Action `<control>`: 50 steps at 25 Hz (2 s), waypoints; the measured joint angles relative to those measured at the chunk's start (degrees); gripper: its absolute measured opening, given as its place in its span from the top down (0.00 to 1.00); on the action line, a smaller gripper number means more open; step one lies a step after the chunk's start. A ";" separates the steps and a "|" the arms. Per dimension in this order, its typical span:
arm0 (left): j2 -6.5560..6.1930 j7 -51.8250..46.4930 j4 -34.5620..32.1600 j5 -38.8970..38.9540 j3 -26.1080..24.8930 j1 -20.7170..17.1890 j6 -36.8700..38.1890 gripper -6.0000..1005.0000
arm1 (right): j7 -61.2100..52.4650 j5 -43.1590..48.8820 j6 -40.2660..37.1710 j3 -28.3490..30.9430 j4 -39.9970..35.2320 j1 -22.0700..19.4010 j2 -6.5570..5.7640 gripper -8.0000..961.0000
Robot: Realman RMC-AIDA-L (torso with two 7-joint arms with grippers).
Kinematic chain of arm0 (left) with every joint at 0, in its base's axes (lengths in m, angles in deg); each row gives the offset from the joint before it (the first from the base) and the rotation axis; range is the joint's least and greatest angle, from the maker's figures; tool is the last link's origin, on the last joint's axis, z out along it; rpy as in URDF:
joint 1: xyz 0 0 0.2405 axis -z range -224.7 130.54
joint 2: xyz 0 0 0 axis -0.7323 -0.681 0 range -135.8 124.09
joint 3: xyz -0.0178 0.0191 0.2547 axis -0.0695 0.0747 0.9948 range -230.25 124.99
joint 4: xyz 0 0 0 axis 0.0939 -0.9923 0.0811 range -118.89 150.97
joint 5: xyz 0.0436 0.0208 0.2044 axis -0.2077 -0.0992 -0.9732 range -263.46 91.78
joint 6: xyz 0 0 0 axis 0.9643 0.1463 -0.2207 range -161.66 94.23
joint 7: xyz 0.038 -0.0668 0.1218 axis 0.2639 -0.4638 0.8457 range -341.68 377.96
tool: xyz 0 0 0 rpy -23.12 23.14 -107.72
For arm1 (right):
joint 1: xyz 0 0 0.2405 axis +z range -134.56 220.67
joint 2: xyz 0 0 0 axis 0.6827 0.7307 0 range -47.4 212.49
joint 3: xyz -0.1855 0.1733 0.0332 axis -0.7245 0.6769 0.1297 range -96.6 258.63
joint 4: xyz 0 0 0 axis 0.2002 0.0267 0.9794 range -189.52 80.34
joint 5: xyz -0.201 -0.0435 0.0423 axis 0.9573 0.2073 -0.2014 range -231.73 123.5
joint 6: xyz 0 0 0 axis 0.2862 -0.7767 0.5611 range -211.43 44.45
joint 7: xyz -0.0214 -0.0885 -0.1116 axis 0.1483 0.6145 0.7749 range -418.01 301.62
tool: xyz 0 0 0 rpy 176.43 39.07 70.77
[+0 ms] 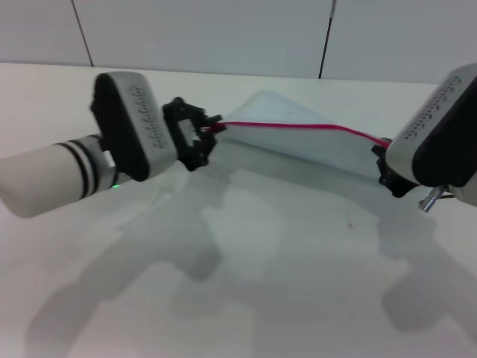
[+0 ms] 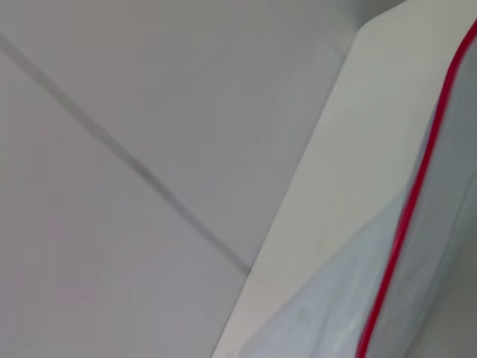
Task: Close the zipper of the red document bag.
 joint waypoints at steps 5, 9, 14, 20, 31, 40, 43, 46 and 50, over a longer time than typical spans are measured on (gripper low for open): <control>0.02 0.05 0.07 0.01 -3.23 -1.78 -0.31 0.91 | -0.06 0.02 0.88 1.04 -0.24 -1.04 0.10 0.93; 0.08 0.12 0.07 0.01 -4.62 -2.66 -0.53 0.91 | -0.11 0.05 0.88 1.47 -0.23 -1.11 0.12 0.93; 0.12 0.14 0.04 0.01 -4.76 -2.86 -0.26 0.91 | -0.23 0.06 0.88 1.58 -0.11 -1.11 0.12 0.93; 0.07 0.32 -0.03 1.99 -4.87 -2.94 -0.53 0.91 | -0.28 0.06 0.94 1.75 -0.10 -1.11 0.12 0.93; -0.11 0.60 -0.10 14.34 -6.00 -2.91 -5.76 0.88 | -3.87 0.02 2.98 4.70 0.47 -1.91 0.21 0.92; 0.18 0.70 6.78 20.43 -13.50 -2.26 -23.90 0.65 | -9.16 -1.71 21.07 4.02 1.12 -9.05 0.29 0.53; 0.19 2.62 8.30 23.56 -14.79 -2.86 -28.33 0.47 | -9.22 -6.54 29.75 3.38 3.75 -10.95 0.19 0.42; 0.23 6.52 10.77 28.85 -15.21 -3.93 -32.05 0.33 | -9.16 -9.66 37.97 1.75 8.26 -11.35 0.06 0.33; 0.24 9.57 15.15 36.55 -15.20 -4.54 -37.87 0.33 | -9.23 -12.12 50.02 -1.70 14.40 -11.16 0.17 0.29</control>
